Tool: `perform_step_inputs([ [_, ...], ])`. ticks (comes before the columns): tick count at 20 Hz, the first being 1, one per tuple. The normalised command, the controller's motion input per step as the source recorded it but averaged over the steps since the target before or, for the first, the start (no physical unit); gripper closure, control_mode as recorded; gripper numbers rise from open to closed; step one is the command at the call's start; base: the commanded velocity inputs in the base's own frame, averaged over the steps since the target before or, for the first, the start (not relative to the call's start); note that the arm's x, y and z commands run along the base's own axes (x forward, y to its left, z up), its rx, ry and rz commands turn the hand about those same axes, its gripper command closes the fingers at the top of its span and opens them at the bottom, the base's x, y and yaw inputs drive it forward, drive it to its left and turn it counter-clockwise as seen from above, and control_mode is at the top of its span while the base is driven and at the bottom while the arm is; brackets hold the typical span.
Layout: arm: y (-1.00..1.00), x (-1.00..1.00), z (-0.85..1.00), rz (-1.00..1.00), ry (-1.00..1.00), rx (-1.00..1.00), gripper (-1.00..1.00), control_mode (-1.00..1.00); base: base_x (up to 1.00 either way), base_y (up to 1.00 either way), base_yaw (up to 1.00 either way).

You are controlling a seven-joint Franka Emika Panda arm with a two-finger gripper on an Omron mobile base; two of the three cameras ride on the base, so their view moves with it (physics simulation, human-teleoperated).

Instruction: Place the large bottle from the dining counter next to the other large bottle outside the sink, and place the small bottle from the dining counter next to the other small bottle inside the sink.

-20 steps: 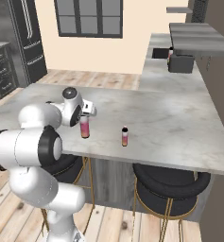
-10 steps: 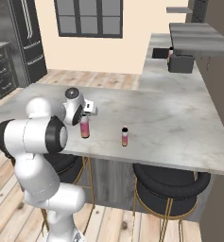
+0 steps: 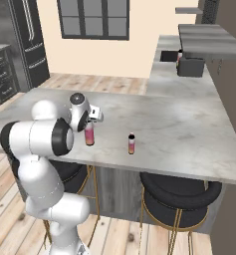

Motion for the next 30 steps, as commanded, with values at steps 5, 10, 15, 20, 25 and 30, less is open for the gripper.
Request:
perform_step_inputs([
  [5,0.02,0.14,-0.10,0.00,0.00,0.00,-1.00,-1.00,0.00,0.00,0.00],
  [10,0.06,0.22,-0.10,0.00,0.00,0.00,1.00,-1.00,0.00,0.00,0.00],
  [15,0.04,-0.04,0.01,0.00,-0.02,0.00,1.00,-1.00,0.00,0.00,0.00],
  [20,0.01,-0.23,0.21,0.00,-0.07,0.00,1.00,-1.00,0.00,0.00,0.00],
  [25,0.00,-0.11,0.21,0.00,-0.04,0.02,1.00,-1.00,0.00,0.00,0.00],
  [30,0.00,0.00,0.00,0.00,0.00,0.02,1.00,-1.00,0.00,0.00,0.00],
])
